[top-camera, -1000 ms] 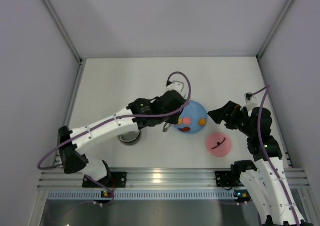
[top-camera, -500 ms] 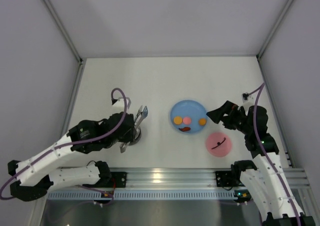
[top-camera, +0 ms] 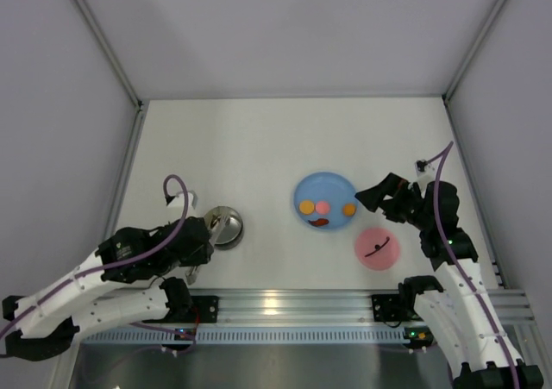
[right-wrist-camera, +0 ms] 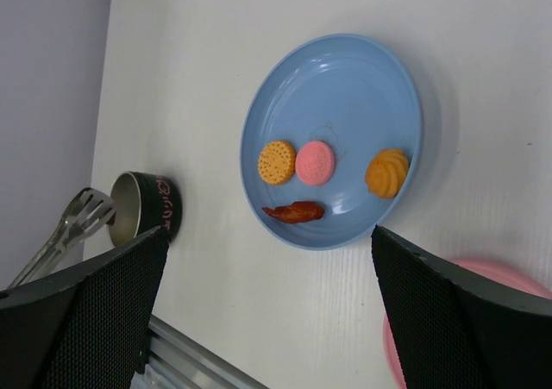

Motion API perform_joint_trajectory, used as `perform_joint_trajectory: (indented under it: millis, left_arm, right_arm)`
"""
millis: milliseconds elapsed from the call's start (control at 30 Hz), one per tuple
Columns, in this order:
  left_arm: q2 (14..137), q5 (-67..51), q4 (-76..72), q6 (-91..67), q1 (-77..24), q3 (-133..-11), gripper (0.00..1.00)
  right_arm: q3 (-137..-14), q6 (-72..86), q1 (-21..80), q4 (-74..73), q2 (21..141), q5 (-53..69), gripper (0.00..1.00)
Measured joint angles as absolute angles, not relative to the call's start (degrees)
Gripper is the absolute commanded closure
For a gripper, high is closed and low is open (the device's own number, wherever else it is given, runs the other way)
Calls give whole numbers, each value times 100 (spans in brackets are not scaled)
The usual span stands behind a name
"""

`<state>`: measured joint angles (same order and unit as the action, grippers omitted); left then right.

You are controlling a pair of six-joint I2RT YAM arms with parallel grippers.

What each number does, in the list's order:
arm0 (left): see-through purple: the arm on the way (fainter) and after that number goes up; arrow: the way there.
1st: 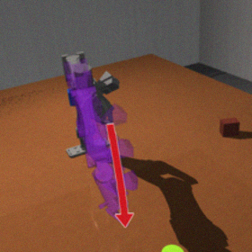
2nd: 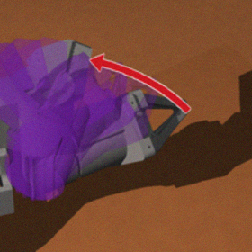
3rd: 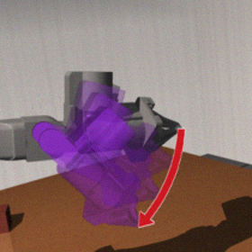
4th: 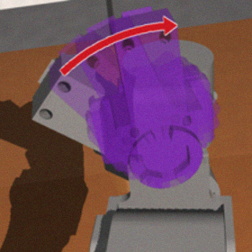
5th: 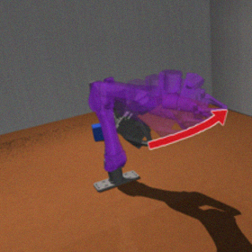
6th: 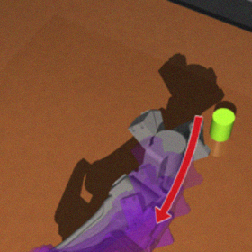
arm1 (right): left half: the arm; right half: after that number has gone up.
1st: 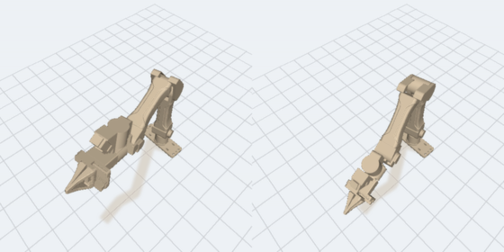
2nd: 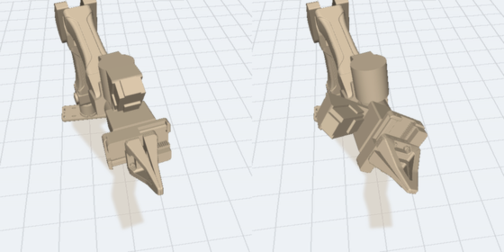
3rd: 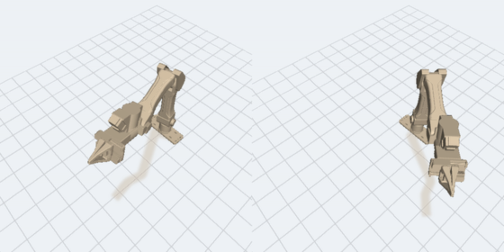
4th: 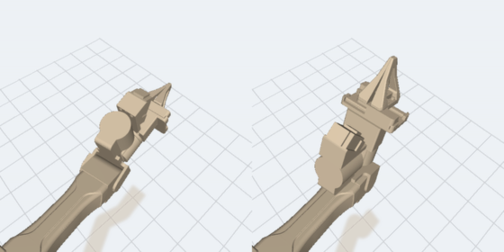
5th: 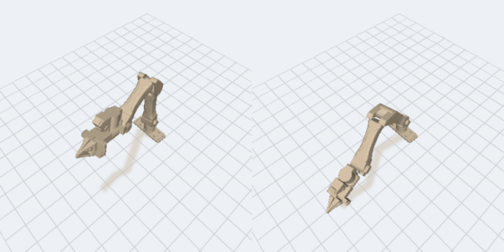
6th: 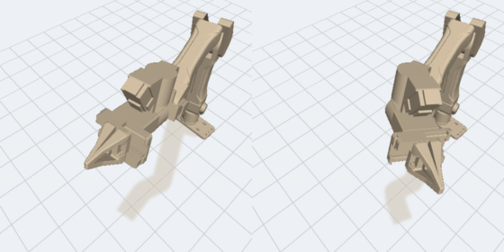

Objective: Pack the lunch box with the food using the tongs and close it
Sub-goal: Place the fake food in the packing box, then pick up the fake food from the plate.

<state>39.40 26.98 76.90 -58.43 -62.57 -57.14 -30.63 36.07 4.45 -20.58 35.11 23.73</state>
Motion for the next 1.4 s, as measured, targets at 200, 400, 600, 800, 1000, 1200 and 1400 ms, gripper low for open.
perform_joint_trajectory:
  millis: [200,400,600,800,1000,1200,1400]
  left_arm:
    - [3839,2639,7734,-5968,-6257,-5450,57]
    - [3802,2641,7736,-5999,-6257,-5450,48]
    - [3854,2646,7752,-5972,-6257,-5472,48]
    - [4606,2716,7802,-5649,-6254,-6217,48]
    - [5590,2729,7343,-5083,-6254,-7054,48]
    - [6525,2355,6359,-4580,-6254,-7166,48]
    - [7583,1833,5470,-4191,-6257,-7207,49]
  right_arm:
    - [-3035,3607,445,-2025,3522,2373,1]
    - [-3035,3612,445,-1970,3533,2375,1]
    - [-3035,3614,445,-1970,3533,2373,1]
    - [-3035,3618,445,-1970,3533,2377,0]
    - [-3035,3616,445,-1975,3533,2377,1]
    - [-3037,3614,445,-1990,3492,2377,0]
    - [-3037,3607,445,-2018,3415,2370,1]
